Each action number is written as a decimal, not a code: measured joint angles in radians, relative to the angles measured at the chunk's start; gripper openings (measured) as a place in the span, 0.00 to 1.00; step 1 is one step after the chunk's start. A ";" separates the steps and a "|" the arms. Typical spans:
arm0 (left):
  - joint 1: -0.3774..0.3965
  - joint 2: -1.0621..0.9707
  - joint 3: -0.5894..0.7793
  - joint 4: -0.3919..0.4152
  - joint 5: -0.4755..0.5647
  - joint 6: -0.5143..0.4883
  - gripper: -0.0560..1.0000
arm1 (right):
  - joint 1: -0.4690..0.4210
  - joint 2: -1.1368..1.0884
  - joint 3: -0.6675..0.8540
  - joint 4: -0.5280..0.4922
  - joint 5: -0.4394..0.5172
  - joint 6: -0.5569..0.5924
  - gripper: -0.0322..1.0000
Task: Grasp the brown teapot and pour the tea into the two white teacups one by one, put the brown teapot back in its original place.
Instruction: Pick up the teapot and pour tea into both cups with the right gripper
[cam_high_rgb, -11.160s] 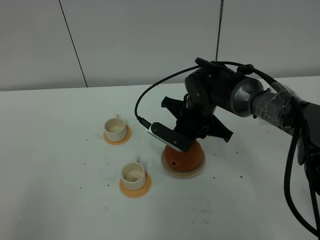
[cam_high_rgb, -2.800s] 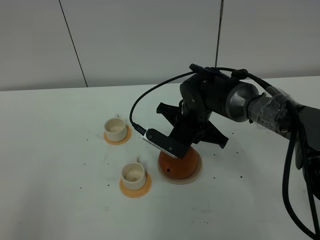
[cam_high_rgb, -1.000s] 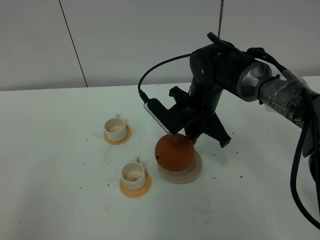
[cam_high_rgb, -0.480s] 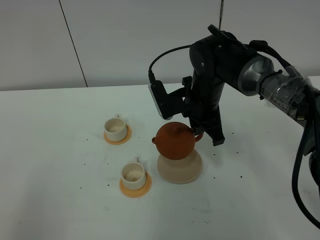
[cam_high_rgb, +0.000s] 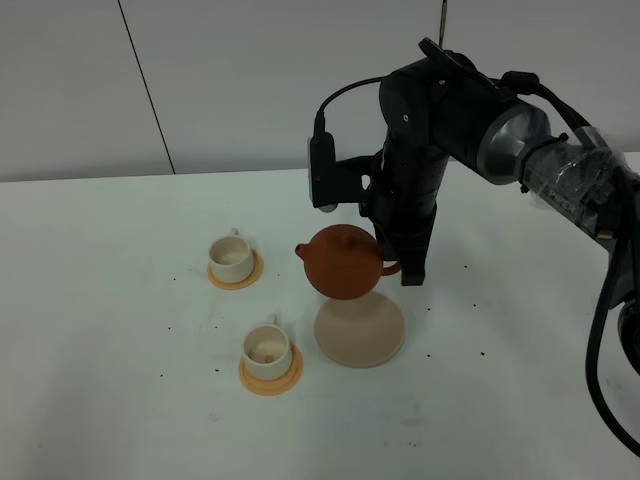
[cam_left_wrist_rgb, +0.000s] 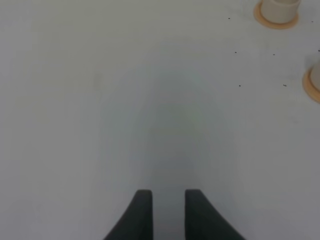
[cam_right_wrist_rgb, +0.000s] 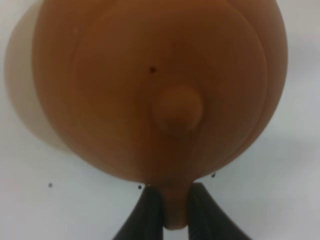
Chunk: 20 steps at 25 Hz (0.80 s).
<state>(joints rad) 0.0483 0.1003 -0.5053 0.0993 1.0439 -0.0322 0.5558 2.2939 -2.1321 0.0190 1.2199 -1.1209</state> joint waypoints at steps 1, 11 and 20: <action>0.000 0.000 0.000 0.000 0.000 0.000 0.27 | 0.000 0.000 -0.006 0.000 0.001 0.032 0.12; 0.000 0.000 0.000 0.000 0.000 0.000 0.27 | 0.000 0.000 -0.021 0.005 0.005 0.373 0.12; 0.000 0.000 0.000 0.000 -0.001 0.000 0.27 | 0.001 0.000 -0.022 0.022 0.009 0.409 0.12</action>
<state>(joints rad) 0.0483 0.1003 -0.5053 0.0993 1.0429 -0.0322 0.5568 2.2939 -2.1546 0.0405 1.2288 -0.7122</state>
